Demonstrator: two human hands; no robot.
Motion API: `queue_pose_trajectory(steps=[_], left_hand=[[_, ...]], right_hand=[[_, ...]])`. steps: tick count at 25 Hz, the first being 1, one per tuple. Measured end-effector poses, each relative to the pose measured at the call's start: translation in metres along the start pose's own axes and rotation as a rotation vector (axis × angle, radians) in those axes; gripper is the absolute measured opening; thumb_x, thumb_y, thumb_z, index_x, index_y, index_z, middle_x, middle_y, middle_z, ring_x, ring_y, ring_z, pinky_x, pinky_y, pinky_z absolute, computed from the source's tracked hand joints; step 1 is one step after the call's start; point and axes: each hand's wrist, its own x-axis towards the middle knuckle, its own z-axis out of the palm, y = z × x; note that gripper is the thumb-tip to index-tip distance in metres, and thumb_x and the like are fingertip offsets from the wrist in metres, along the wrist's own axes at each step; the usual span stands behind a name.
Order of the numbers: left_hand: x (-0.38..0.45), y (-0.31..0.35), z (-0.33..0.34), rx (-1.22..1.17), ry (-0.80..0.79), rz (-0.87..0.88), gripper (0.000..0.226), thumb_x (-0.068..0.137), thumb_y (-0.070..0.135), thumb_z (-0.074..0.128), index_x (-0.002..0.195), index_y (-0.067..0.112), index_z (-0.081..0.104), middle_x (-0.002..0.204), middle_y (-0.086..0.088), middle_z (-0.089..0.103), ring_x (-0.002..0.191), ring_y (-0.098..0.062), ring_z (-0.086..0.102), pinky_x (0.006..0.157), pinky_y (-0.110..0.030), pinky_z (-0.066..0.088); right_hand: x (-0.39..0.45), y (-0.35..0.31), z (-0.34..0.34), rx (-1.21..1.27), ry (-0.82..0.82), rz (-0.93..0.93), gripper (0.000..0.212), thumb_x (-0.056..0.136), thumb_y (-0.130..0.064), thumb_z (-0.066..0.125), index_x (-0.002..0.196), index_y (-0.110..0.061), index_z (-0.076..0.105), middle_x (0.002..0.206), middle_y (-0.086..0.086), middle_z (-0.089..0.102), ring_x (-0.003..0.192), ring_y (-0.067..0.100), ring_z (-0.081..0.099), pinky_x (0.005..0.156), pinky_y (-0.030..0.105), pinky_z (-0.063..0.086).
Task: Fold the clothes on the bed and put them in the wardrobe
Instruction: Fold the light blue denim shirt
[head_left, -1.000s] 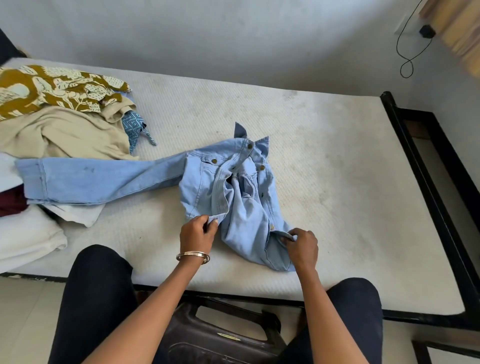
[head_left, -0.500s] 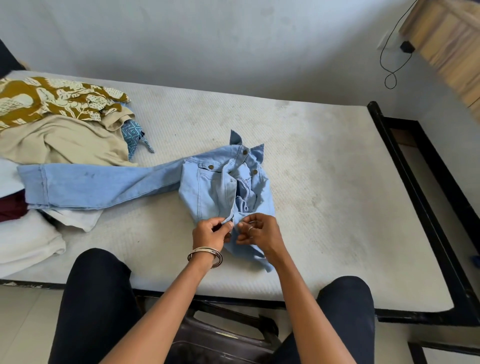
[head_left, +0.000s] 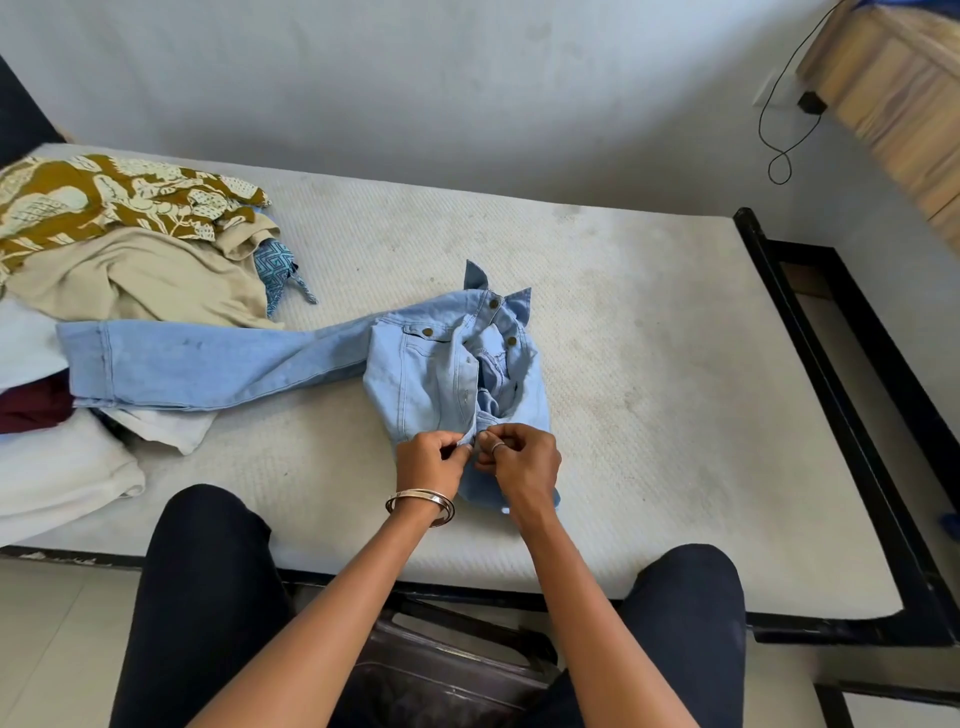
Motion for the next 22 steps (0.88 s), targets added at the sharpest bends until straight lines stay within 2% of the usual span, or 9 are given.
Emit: queue_pose_trajectory(steps=[2, 5, 7, 9, 11, 13, 17, 20, 22], left_hand=[[-0.001, 0.003, -0.001, 0.016, 0.001, 0.019, 0.014, 0.080, 0.009, 0.074, 0.093, 0.005, 0.077, 0.081, -0.011, 0.075, 0.070, -0.017, 0.065, 0.071, -0.025, 0.050], [0.001, 0.001, -0.003, -0.006, -0.041, -0.002, 0.015, 0.079, 0.008, 0.074, 0.094, 0.004, 0.076, 0.078, -0.011, 0.074, 0.069, -0.019, 0.065, 0.073, -0.033, 0.056], [0.001, 0.000, -0.003, 0.029, -0.077, -0.004, 0.015, 0.080, 0.007, 0.074, 0.094, 0.003, 0.076, 0.075, -0.011, 0.073, 0.069, -0.019, 0.065, 0.074, -0.032, 0.055], [0.003, -0.002, -0.003, 0.008, -0.111, -0.017, 0.013, 0.084, 0.004, 0.068, 0.094, 0.000, 0.074, 0.072, -0.010, 0.070, 0.070, -0.020, 0.065, 0.076, -0.033, 0.056], [0.006, -0.006, -0.003, -0.153, -0.147, -0.113, 0.016, 0.091, -0.001, 0.057, 0.099, -0.003, 0.070, 0.074, -0.012, 0.070, 0.072, -0.026, 0.069, 0.076, -0.037, 0.059], [0.008, -0.007, -0.001, -0.323, -0.125, -0.238, 0.015, 0.094, -0.004, 0.053, 0.099, -0.006, 0.067, 0.072, -0.012, 0.069, 0.066, -0.028, 0.069, 0.068, -0.037, 0.061], [0.002, -0.003, 0.000, -0.462, -0.064, -0.296, 0.008, 0.078, -0.004, 0.073, 0.085, -0.001, 0.071, 0.071, -0.016, 0.071, 0.059, -0.026, 0.070, 0.057, -0.033, 0.060], [0.005, -0.011, 0.001, -0.320, -0.075, -0.223, 0.012, 0.072, 0.001, 0.081, 0.076, 0.006, 0.071, 0.065, -0.012, 0.070, 0.056, -0.023, 0.069, 0.056, -0.033, 0.060], [0.012, -0.017, 0.003, -0.078, -0.039, -0.051, 0.010, 0.072, 0.010, 0.083, 0.073, 0.011, 0.073, 0.060, -0.006, 0.069, 0.053, -0.017, 0.068, 0.056, -0.027, 0.058]], right_hand=[[0.001, 0.001, -0.002, 0.028, -0.034, -0.007, 0.006, 0.086, 0.000, 0.070, 0.082, -0.004, 0.073, 0.069, 0.009, 0.072, 0.062, 0.019, 0.070, 0.068, 0.034, 0.062], [0.003, 0.005, -0.004, 0.016, -0.060, 0.002, 0.017, 0.084, 0.009, 0.065, 0.082, -0.006, 0.073, 0.072, 0.011, 0.073, 0.069, 0.027, 0.072, 0.072, 0.042, 0.062], [0.002, 0.005, -0.003, -0.006, -0.057, -0.004, 0.024, 0.082, 0.013, 0.061, 0.080, -0.006, 0.074, 0.073, 0.014, 0.073, 0.071, 0.030, 0.072, 0.073, 0.044, 0.061], [0.005, 0.006, -0.004, -0.009, -0.063, -0.009, 0.031, 0.081, 0.016, 0.059, 0.075, -0.011, 0.074, 0.071, 0.015, 0.071, 0.067, 0.027, 0.069, 0.074, 0.045, 0.061], [0.007, 0.004, -0.006, -0.010, -0.082, -0.008, 0.036, 0.080, 0.017, 0.059, 0.072, -0.015, 0.073, 0.066, 0.011, 0.069, 0.063, 0.021, 0.066, 0.075, 0.045, 0.061], [0.009, 0.003, -0.008, 0.023, -0.136, 0.000, 0.034, 0.081, 0.019, 0.058, 0.074, -0.011, 0.073, 0.063, 0.006, 0.067, 0.063, 0.018, 0.065, 0.076, 0.044, 0.061], [0.008, 0.003, -0.011, 0.013, -0.205, -0.012, 0.027, 0.082, 0.017, 0.063, 0.079, -0.008, 0.073, 0.073, 0.013, 0.071, 0.071, 0.024, 0.069, 0.076, 0.040, 0.061], [0.012, 0.001, -0.016, -0.040, -0.304, 0.023, 0.018, 0.086, 0.009, 0.065, 0.082, -0.007, 0.073, 0.077, 0.014, 0.073, 0.077, 0.029, 0.073, 0.076, 0.037, 0.061], [0.013, -0.002, -0.016, -0.080, -0.350, 0.037, 0.015, 0.090, 0.002, 0.062, 0.083, -0.005, 0.073, 0.079, 0.015, 0.074, 0.076, 0.030, 0.073, 0.074, 0.036, 0.062]])
